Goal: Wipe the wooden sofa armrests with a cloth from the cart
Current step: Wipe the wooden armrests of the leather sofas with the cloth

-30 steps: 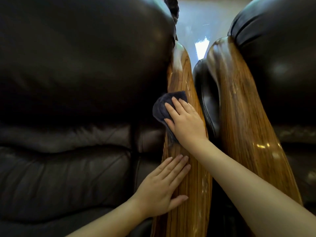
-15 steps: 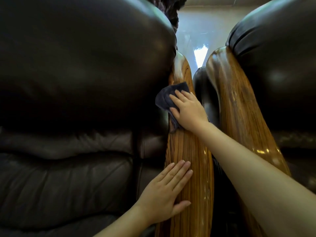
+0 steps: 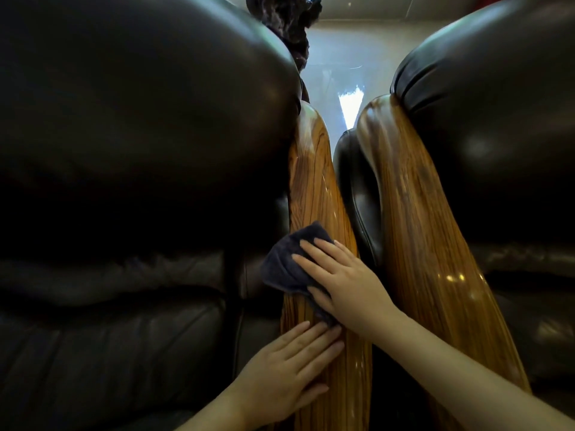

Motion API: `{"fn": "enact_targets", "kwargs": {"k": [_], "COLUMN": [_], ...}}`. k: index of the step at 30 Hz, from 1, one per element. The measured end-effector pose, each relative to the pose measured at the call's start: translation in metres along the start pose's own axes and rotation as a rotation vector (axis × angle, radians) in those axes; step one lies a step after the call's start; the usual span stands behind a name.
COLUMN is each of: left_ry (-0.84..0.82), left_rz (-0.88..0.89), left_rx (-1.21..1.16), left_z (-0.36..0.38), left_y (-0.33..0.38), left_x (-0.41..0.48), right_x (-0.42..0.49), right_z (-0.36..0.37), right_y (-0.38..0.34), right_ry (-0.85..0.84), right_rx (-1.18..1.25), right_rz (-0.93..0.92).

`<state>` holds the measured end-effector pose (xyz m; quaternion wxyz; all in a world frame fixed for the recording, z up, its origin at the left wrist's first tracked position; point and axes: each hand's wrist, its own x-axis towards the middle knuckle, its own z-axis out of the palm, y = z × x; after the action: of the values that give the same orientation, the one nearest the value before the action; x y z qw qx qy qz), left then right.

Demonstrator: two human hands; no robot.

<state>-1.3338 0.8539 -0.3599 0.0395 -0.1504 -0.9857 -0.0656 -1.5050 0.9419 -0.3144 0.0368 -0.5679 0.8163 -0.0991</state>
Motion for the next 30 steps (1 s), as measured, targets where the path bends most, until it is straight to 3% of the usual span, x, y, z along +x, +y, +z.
{"fn": "enact_targets", "kwargs": {"k": [12,18,22,26,30], "left_ry": [-0.013,-0.006,0.059,0.276,0.016], "left_rz": [0.027,0.019,0.107,-0.224,-0.320], "left_rx": [0.051,0.042,0.010,-0.167,-0.279], "left_z": [0.009,0.001,-0.015,-0.048,-0.065], "left_y": [-0.003,-0.004,-0.010,-0.039,-0.066], "left_x": [0.000,0.002,0.002,0.020,0.045], "right_x": [0.149,0.104,0.054,0.016,-0.016], "right_z": [-0.016,-0.015,-0.015,-0.014,-0.009], "right_y": [0.071,0.050,0.031,0.017,0.008], "right_ry": [-0.062,0.032,-0.025,-0.092,-0.136], "right_rx": [-0.062,0.047,0.104,0.139,0.173], "right_rz": [0.181,0.062,-0.029,-0.070,-0.118]}}
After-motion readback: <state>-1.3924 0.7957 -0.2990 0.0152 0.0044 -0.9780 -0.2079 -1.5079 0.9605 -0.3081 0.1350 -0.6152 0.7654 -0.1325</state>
